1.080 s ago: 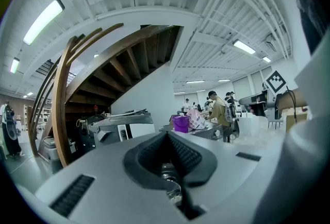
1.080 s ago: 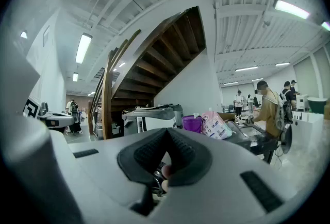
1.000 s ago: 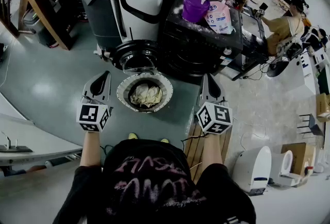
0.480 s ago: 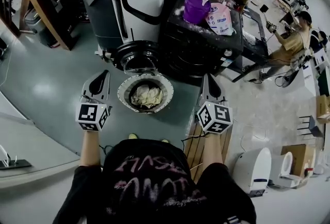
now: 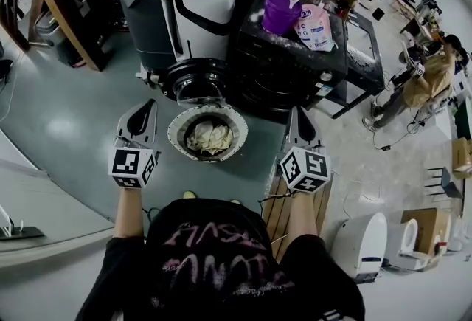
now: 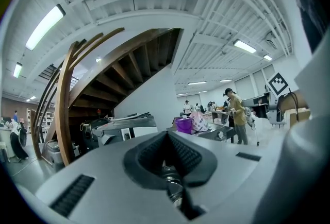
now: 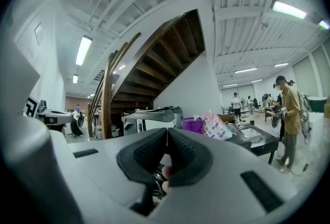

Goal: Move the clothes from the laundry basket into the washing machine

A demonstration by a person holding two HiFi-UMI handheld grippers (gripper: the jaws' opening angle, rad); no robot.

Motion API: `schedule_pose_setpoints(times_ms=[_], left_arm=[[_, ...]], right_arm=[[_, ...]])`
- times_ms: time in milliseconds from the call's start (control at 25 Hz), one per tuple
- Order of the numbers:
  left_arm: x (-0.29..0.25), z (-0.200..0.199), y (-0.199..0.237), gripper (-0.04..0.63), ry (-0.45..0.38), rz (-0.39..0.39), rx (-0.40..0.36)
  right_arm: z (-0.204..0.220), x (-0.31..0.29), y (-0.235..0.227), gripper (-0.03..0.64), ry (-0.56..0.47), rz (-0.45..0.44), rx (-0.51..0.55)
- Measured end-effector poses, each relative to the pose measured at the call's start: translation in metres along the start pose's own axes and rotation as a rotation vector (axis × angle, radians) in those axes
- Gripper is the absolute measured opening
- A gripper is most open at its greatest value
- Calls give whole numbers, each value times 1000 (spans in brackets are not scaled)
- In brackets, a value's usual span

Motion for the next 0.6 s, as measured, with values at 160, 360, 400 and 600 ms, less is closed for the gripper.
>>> schedule_pose_setpoints(times_ms=[160, 360, 400, 600], left_arm=[[0, 1, 2, 23, 1, -4, 23], [1, 2, -1, 119, 7, 7, 24], [2, 2, -1, 130, 7, 8, 24], [2, 1, 0, 191, 8, 5, 23]], right_arm=[[0, 1, -1, 51, -10, -17, -14], [1, 3, 0, 172, -28, -50, -19], [1, 4, 0, 192, -28, -52, -20], [1, 3, -1, 282, -27, -63, -31]])
Point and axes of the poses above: the fingertips, and each gripper's own axes: x backward along the fingers, y to its left, z out of its underside, the point moved 8 cm from there along x, backward along the fingers, and after that the axes turned 10 degrees about -z, right-handed, at the moved point
